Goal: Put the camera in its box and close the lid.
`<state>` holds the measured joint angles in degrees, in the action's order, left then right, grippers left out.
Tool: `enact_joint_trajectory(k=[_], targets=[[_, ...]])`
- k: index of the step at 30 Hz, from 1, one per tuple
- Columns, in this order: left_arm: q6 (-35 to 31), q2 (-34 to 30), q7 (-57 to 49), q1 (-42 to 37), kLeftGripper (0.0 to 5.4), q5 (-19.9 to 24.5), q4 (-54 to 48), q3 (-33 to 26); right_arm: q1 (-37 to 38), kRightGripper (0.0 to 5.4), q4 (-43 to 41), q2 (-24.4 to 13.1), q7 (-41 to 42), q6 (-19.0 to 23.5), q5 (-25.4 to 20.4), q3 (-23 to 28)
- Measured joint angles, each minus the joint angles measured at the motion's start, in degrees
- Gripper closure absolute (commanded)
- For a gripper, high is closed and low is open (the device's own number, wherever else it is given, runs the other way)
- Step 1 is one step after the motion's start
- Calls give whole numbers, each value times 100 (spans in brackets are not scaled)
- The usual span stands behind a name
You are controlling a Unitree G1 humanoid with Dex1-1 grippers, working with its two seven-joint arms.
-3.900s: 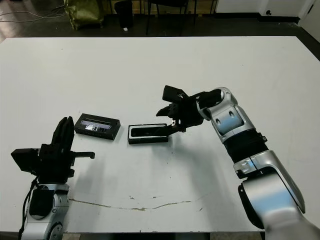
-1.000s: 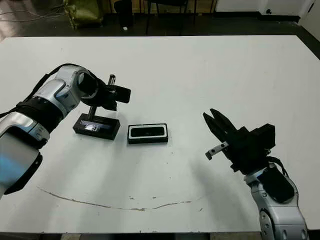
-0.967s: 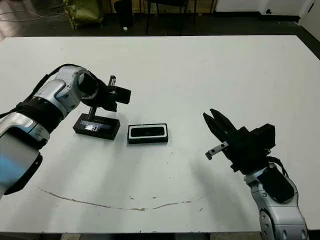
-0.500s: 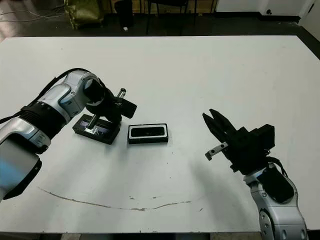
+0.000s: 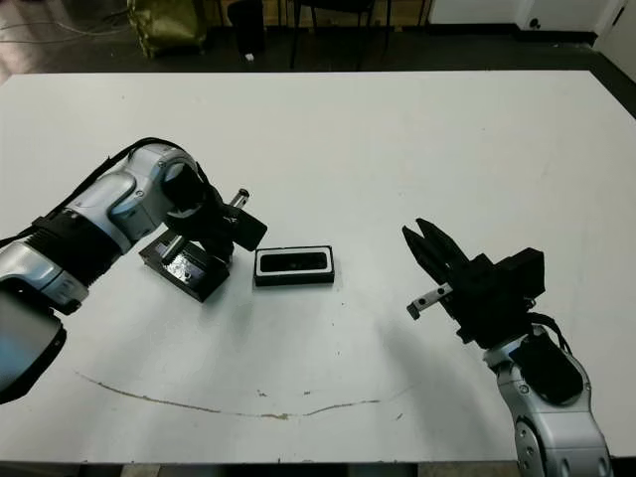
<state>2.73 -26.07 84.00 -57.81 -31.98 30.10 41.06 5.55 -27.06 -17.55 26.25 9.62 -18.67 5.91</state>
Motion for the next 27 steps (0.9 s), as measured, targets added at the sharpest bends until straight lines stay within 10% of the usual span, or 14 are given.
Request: enact_joint_trajectory(k=[27], targets=[[-956,-1617,812,634,540,1270,-2693,875,-9,539,-119,-68,-7,195,-74,-20]])
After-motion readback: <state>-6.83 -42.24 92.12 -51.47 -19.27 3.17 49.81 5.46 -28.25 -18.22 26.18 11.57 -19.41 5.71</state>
